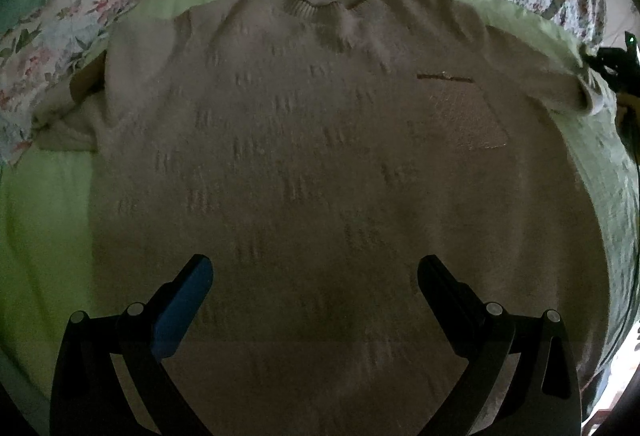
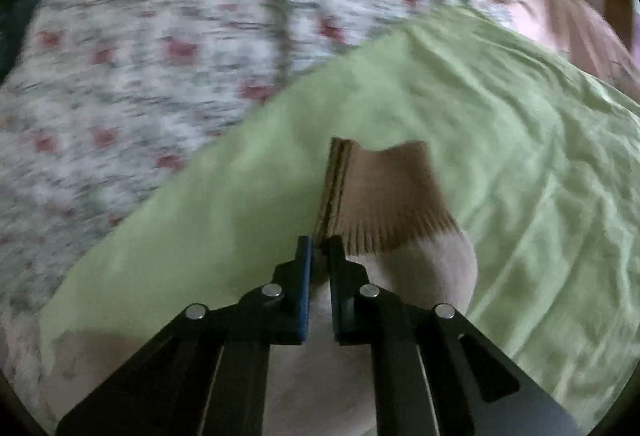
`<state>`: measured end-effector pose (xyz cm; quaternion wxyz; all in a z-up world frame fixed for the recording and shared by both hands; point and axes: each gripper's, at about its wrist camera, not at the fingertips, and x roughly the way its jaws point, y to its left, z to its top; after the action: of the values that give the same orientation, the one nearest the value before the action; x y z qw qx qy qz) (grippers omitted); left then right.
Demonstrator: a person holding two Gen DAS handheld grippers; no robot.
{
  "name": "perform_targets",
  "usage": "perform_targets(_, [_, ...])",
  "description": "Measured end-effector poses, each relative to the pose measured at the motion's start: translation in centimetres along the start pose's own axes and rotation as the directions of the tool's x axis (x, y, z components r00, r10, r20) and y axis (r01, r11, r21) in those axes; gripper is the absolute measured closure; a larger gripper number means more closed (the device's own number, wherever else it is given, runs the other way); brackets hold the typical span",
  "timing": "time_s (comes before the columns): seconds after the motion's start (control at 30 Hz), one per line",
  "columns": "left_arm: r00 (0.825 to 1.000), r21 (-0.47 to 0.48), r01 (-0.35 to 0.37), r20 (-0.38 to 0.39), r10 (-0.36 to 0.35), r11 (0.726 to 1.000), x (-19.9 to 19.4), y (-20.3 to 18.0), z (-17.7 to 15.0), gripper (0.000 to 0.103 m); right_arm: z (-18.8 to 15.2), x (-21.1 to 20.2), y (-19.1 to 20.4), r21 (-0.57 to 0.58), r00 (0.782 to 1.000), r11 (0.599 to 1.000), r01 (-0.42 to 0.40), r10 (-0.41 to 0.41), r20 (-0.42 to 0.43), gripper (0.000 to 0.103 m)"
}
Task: Fold small clothes
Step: 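Grasp the sweater's sleeve cuff with the right gripper and lift it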
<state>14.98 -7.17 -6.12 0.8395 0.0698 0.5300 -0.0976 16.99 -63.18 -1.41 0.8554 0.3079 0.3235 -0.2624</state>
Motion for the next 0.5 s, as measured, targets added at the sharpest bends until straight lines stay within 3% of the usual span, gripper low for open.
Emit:
perform_targets(0.13, [0.999,-0.009,0.016,0.031,-0.016,1.000,-1.0,0.2,-0.3,0.001,-2.6,-2.9,6.0,-0.072,0.984,0.982,-0.177,0.175,-0.030,0.094])
perform_targets(0.23, [0.999,-0.025,0.021,0.051,-0.020,0.999,-1.7,0.9,-0.4,0.001,-5.5,-4.5,11.7,-0.115,0.946,0.941,-0.318,0.309,-0.096,0.094])
perform_targets(0.37, [0.997,-0.065,0.023,0.078,-0.018,0.998,-2.3,2.8,-0.4,0.001,-10.7,-5.5,19.9,-0.150,0.863,0.858,-0.491,0.456,-0.216,0.094])
perform_targets(0.5, [0.994,-0.121,0.050,0.102,-0.038,0.991,-2.6,5.3,-0.6,0.001,-16.1,-5.7,27.4,-0.177,0.778,0.776,-0.606,0.530,-0.337,0.094])
